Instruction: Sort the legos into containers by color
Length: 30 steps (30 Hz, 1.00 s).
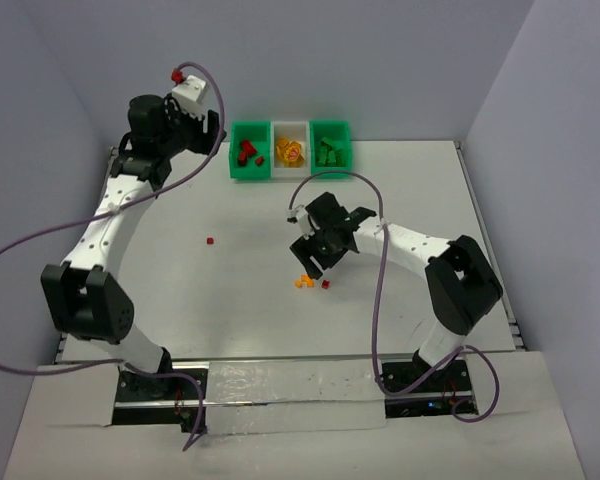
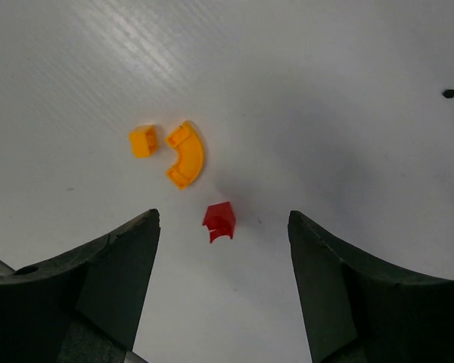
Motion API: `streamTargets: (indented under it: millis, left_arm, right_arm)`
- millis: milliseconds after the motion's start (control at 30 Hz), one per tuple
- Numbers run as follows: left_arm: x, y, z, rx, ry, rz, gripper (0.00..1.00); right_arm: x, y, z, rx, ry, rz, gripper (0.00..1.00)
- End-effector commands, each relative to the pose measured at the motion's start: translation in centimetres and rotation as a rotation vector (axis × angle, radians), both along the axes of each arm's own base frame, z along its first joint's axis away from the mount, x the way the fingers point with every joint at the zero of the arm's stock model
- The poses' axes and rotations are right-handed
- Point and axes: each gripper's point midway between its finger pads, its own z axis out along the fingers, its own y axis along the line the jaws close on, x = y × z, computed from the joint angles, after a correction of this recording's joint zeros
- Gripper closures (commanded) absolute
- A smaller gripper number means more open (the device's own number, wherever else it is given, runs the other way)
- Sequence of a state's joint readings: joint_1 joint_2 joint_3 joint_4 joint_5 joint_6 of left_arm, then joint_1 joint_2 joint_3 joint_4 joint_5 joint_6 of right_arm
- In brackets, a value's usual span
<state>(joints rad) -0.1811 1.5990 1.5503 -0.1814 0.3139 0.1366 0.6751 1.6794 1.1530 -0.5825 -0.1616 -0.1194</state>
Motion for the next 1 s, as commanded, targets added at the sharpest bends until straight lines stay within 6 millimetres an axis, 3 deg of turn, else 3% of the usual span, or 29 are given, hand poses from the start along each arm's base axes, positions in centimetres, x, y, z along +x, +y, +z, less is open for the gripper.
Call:
streamTargets:
  millis: [0,133,667,967]
  left_arm:
    - [-1.9,0.5,-3.3,-0.023,0.104,-0.001,0.27]
    - [-2.5,0.5,-3.4,-0.031,0.103,-0.004,0.27]
    - [-1.5,0.1,-3.8,-0.049,0.114,-0.013,0.26]
    - [-1.4,0.3,-4.1,-0.047,0.109,-0.006,0.25]
  right_arm:
    - [-0.5,1.7,-0.3,0.012,-0.003,0.019,0.24]
    - [-1.1,2.2,-1.0,-0.015,0.011,0.034,0.25]
    - [-1.2,2.2,-4.1,-0.094,0.054,0.014,0.34]
    - [-0.4,2.8,-5.0,-0.118,0.067,-0.021,0.47]
